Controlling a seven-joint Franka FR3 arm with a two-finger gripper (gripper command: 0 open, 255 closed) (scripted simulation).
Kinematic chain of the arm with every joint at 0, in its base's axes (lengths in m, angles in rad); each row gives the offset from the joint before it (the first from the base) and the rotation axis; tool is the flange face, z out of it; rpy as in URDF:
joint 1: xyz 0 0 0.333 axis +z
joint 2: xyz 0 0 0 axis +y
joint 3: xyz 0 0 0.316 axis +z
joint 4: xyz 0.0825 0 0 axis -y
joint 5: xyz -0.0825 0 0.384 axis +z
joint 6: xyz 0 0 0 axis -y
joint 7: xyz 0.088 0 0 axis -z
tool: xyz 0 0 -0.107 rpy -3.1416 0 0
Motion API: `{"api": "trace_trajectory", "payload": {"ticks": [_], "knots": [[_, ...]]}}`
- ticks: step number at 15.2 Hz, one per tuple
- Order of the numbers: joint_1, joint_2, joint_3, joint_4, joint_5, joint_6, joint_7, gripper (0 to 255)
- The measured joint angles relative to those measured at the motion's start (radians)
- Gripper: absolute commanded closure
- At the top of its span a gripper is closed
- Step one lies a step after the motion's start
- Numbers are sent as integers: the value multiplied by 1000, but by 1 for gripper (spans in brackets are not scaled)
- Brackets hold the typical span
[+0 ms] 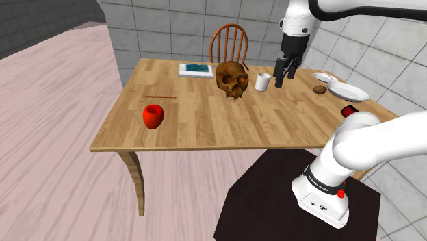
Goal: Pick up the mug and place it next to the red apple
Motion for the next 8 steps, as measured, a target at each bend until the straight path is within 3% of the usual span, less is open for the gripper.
{"api": "trace_trajectory", "payload": {"ticks": [8], "knots": [[-44, 114, -115, -3, -84, 128, -123, 0]]}}
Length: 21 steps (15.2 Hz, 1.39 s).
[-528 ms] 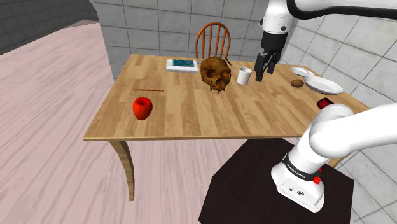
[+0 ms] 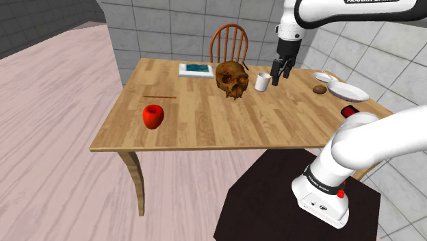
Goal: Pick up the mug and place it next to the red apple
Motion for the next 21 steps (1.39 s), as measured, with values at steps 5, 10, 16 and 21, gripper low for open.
{"api": "trace_trajectory", "payload": {"ticks": [5, 10, 16, 21], "knots": [[-26, 137, -86, 48, -45, 102, -94, 0], [-45, 287, -167, 111, -63, 202, -188, 0], [-67, 501, -257, 248, -38, 293, -322, 0], [-92, 689, -308, 387, 23, 343, -436, 0]]}}
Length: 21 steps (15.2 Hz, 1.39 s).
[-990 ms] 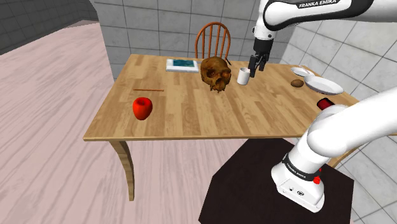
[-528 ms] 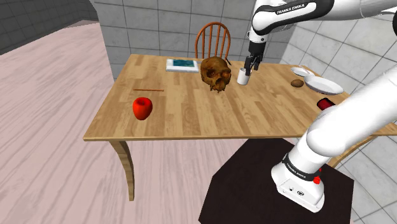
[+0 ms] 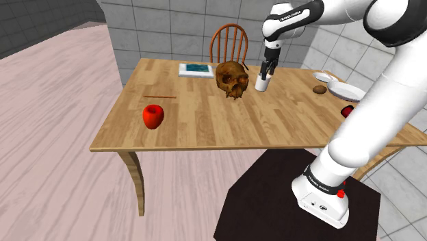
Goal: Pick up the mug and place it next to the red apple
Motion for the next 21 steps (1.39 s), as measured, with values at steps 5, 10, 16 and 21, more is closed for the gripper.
{"api": "trace_trajectory", "payload": {"ticks": [5, 10, 16, 21], "knots": [[-52, 207, -24, 187, 88, 13, -120, 0], [-124, 410, -18, 407, 170, -14, -210, 0], [-146, 470, -11, 422, 193, 28, -233, 0], [-152, 490, -7, 403, 200, 67, -238, 0]]}}
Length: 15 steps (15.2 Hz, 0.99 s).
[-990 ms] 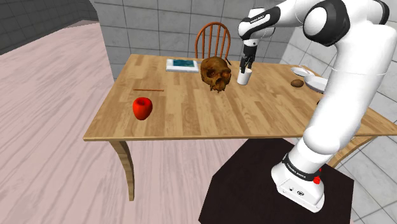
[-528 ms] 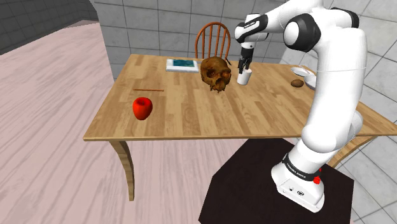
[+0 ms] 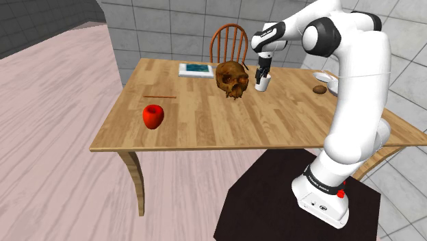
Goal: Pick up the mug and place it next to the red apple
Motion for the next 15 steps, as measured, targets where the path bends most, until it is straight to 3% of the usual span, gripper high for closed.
{"api": "trace_trajectory", "payload": {"ticks": [4, 5, 15], "knots": [[0, 1, 0, 1, 0, 1, 0, 0], [0, 1, 0, 1, 0, 1, 0, 255], [0, 1, 1, 1, 1, 1, 0, 255]]}}
